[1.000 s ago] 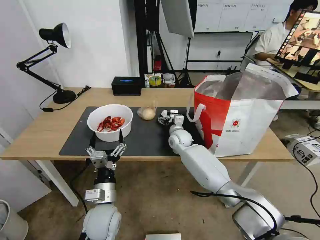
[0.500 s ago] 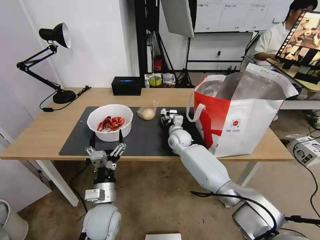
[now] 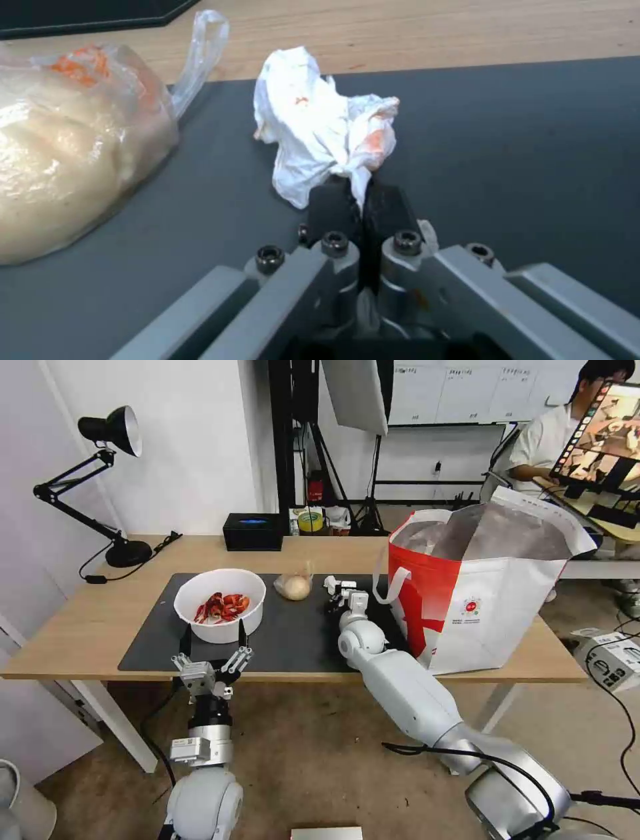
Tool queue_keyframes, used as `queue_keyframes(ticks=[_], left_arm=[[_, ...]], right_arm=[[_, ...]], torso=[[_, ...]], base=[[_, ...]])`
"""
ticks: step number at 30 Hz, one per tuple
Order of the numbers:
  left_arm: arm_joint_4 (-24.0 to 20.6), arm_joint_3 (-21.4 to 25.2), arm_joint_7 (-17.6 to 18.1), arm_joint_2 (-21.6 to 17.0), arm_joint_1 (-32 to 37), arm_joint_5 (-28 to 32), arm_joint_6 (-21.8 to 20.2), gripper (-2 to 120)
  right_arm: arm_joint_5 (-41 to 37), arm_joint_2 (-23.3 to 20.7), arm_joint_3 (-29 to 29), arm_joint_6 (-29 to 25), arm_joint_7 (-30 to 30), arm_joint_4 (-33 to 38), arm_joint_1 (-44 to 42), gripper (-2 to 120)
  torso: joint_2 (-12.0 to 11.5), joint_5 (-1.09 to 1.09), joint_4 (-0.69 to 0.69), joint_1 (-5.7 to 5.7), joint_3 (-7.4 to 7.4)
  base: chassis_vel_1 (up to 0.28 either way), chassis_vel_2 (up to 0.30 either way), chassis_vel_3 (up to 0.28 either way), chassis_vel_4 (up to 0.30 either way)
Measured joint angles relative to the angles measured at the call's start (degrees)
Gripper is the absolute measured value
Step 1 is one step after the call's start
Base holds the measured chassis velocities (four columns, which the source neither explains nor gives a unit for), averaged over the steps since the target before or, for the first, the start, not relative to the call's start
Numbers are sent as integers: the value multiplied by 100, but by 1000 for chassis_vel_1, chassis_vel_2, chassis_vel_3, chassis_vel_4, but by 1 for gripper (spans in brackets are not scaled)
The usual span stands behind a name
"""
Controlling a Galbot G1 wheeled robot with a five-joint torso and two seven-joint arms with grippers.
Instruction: Pick up the trash from the table and place it into the takeout bag.
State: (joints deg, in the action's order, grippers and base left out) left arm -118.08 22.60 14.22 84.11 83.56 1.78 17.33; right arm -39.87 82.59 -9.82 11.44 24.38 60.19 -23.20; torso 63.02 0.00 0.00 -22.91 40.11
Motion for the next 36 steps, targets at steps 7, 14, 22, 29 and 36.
queue_keyframes(ticks=[7, 14, 22, 29, 36], left_arm=[[8, -2, 0, 3, -2, 0, 0, 100], [10, 6, 0, 12, -7, 0, 2, 100], [19, 12, 1, 5, -37, 7, 4, 100], [25, 18, 1, -20, -39, 16, 5, 100], [25, 33, 3, -52, -52, 27, 6, 100]], right_arm=[[-2, -8, 2, 0, -3, -4, 4, 0], [17, -71, -88, -24, -62, 89, 5, 0], [234, -172, -301, -180, -201, 345, 27, 0], [516, -237, -460, -403, -423, 501, 68, 0], [595, -296, -593, -506, -513, 851, 148, 0]], torso=[[0, 0, 0, 0, 0], [0, 0, 0, 0, 0], [0, 0, 0, 0, 0], [0, 0, 0, 0, 0], [0, 0, 0, 0, 0]], base=[[0, 0, 0, 0], [0, 0, 0, 0], [0, 0, 0, 0], [0, 0, 0, 0], [0, 0, 0, 0]])
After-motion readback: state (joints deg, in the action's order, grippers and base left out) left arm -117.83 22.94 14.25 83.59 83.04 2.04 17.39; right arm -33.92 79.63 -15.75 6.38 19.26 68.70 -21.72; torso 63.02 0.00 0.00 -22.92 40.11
